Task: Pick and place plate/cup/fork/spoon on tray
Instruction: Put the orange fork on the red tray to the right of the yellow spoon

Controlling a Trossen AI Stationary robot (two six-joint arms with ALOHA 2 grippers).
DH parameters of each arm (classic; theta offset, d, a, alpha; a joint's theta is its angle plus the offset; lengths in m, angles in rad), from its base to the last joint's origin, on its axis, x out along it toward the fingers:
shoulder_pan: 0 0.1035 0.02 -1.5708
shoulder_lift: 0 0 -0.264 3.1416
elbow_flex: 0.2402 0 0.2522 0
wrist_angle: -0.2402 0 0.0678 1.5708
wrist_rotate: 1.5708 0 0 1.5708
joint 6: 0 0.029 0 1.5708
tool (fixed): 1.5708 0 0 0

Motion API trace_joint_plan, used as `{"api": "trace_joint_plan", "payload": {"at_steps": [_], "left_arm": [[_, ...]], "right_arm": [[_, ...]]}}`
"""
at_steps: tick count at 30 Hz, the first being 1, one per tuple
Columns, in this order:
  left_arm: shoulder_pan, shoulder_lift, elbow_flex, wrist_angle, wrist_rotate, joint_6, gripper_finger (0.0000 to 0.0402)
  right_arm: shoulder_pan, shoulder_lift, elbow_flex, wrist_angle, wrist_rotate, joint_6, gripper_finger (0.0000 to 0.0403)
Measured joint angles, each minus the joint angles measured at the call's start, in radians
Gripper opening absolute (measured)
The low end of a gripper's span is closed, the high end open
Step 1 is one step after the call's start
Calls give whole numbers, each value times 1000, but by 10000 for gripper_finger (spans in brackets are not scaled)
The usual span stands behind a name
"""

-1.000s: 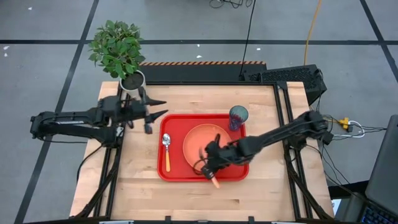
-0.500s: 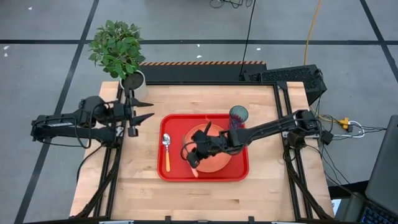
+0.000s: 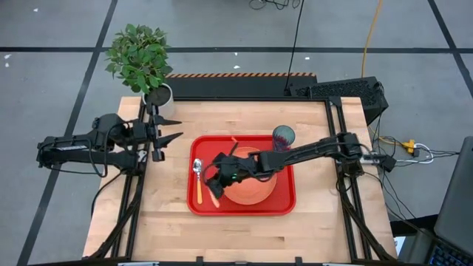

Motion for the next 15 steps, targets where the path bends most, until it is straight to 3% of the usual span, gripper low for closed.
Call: {"api": "trace_joint_plan", "payload": {"at_steps": [6, 9, 15], "left_arm": [[0, 0, 0, -1, -1, -10, 159], [1, 0, 0, -12, -1, -21, 159], [1, -2, 0, -20, -1, -53, 159]], "right_arm": [[-2, 126, 254, -268, -23, -84, 11], [-12, 159, 300, -392, -19, -90, 11], [-54, 165, 265, -307, -70, 25, 16]]}}
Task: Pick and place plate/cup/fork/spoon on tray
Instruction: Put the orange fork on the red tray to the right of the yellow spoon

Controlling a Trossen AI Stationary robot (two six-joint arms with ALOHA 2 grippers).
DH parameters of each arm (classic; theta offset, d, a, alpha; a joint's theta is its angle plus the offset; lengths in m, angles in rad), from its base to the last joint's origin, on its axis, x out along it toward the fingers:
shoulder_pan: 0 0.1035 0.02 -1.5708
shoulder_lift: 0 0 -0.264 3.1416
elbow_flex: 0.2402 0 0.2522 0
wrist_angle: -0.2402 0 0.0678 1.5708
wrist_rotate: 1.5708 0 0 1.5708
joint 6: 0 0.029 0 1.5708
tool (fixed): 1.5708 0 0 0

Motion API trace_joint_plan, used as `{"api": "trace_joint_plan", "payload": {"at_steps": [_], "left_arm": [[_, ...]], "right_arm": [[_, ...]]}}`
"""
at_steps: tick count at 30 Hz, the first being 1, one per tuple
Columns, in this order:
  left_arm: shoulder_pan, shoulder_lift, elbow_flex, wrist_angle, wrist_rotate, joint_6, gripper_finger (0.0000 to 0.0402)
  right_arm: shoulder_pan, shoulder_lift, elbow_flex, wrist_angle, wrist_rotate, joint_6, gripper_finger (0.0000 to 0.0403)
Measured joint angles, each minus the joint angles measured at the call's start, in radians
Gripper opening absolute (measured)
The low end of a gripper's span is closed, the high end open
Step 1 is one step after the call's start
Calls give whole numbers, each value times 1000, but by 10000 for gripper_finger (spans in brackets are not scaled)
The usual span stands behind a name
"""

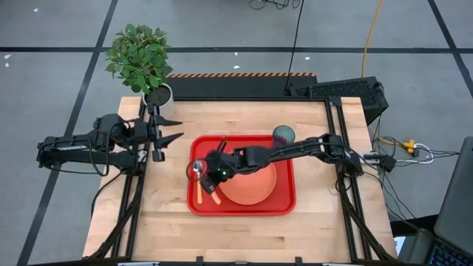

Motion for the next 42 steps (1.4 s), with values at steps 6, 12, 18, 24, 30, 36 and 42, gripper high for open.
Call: {"api": "trace_joint_plan", "payload": {"at_steps": [6, 12, 18, 24, 30, 36, 42], "left_arm": [[0, 0, 0, 13, 0, -18, 159], [0, 0, 0, 14, -1, -18, 159], [0, 0, 0, 14, -2, -19, 159], [0, 0, 0, 20, -2, -20, 159], [0, 0, 0, 20, -2, -24, 159], [0, 0, 0, 16, -2, -24, 159], [0, 0, 0, 15, -2, -25, 159]], "right_arm": [[-49, -2, -3, 100, -28, 101, 11], [-82, -4, -58, 104, -1, 121, 12], [-72, -3, -244, 340, -56, 213, 13], [-77, -2, -302, 451, -97, 261, 14], [-81, -2, -303, 452, -110, 219, 18], [-79, -2, -303, 452, -112, 187, 31], [-79, -2, -303, 455, -128, 174, 53]]}}
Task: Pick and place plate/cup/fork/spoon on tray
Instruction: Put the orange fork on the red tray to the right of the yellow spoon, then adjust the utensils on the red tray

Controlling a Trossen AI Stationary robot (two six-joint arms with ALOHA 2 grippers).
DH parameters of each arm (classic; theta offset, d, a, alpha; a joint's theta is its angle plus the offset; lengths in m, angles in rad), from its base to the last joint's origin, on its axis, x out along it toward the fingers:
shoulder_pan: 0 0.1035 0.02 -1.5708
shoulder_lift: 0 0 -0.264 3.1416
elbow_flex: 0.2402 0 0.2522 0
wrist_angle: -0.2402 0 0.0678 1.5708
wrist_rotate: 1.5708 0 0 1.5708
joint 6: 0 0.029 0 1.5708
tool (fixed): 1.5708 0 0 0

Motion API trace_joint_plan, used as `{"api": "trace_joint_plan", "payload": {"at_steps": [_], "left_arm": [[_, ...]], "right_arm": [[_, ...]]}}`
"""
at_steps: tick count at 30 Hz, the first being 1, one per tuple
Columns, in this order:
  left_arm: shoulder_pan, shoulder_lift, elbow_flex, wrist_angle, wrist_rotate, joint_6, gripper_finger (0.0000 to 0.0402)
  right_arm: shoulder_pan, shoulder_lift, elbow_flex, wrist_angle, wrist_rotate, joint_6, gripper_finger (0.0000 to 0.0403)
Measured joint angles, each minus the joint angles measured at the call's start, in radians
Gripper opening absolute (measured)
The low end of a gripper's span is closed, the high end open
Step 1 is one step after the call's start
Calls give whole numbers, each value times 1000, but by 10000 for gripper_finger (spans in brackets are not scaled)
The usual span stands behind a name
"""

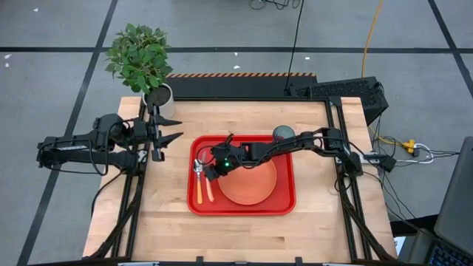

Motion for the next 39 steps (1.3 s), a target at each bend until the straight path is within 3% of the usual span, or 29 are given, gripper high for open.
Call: {"api": "trace_joint_plan", "payload": {"at_steps": [19, 23, 26, 32, 35, 39], "left_arm": [[0, 0, 0, -11, 0, -2, 159], [0, 0, 0, -12, 0, -4, 159], [0, 0, 0, -15, 0, -7, 159], [-1, 11, 0, -33, -8, -17, 159], [0, 30, 0, -37, -107, -64, 159], [0, 57, 0, -79, -299, -98, 159]], "right_arm": [[1, -7, 0, 42, -65, -209, 61], [3, -47, 0, 32, -63, -391, 61], [6, -88, 0, -9, -50, -664, 61], [38, -179, 0, -136, 216, -1319, 61], [48, -208, 0, -139, 311, -1447, 61], [47, -273, -2, -186, 333, -1471, 61]]}}
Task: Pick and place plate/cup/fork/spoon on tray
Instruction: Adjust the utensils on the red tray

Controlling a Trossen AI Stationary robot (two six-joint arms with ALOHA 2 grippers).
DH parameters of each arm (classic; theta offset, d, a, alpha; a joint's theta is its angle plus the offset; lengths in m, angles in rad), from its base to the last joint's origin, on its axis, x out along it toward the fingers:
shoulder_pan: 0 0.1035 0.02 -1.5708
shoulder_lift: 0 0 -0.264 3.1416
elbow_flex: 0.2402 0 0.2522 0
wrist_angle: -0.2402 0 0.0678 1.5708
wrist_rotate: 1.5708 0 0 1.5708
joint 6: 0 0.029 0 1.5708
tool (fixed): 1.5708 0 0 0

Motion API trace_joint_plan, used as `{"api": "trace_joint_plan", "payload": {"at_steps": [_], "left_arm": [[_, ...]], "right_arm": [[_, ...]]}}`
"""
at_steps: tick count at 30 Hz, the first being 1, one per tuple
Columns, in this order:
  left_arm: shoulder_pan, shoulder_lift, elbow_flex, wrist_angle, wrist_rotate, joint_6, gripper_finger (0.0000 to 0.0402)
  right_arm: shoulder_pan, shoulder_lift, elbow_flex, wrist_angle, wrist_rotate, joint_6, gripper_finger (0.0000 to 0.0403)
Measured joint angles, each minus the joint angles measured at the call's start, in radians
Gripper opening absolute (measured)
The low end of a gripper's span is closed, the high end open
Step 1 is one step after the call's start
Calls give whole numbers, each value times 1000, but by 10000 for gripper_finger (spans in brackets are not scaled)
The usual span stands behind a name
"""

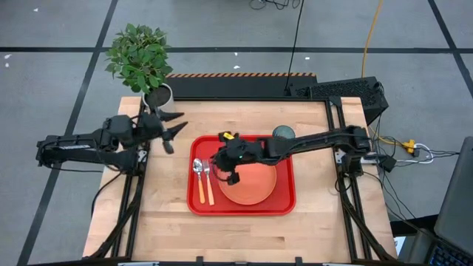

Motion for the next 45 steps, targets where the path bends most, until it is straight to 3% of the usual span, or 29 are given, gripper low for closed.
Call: {"api": "trace_joint_plan", "payload": {"at_steps": [3, 6, 10, 13, 19, 23, 28, 33, 38, 45], "left_arm": [[0, 14, 0, -24, -105, -19, 159], [-1, 30, 32, -83, -140, -81, 159], [-13, 89, 81, -210, -151, -205, 159], [-30, 152, 83, -217, -155, -235, 159], [-93, 283, 83, -248, -106, -210, 159], [-107, 323, 83, -348, -11, -444, 159], [-106, 347, 83, -567, 108, -787, 159], [-113, 382, 83, -705, 101, -937, 159], [-121, 496, 83, -680, 140, -1012, 159], [-171, 669, 83, -588, 200, -937, 159]], "right_arm": [[17, -88, -47, 10, 7, -32, 61], [49, -195, -135, 77, 72, -112, 50], [118, -362, -291, 178, 203, -238, 10], [177, -475, -442, 307, 336, -302, 3], [259, -725, -755, 556, 533, -300, 1], [308, -889, -891, 608, 557, -300, 0], [365, -1051, -932, 618, 559, -291, 0], [410, -1093, -932, 616, 581, -289, 0], [420, -1088, -933, 613, 582, -335, 0], [419, -1089, -933, 611, 588, -381, 0]]}}
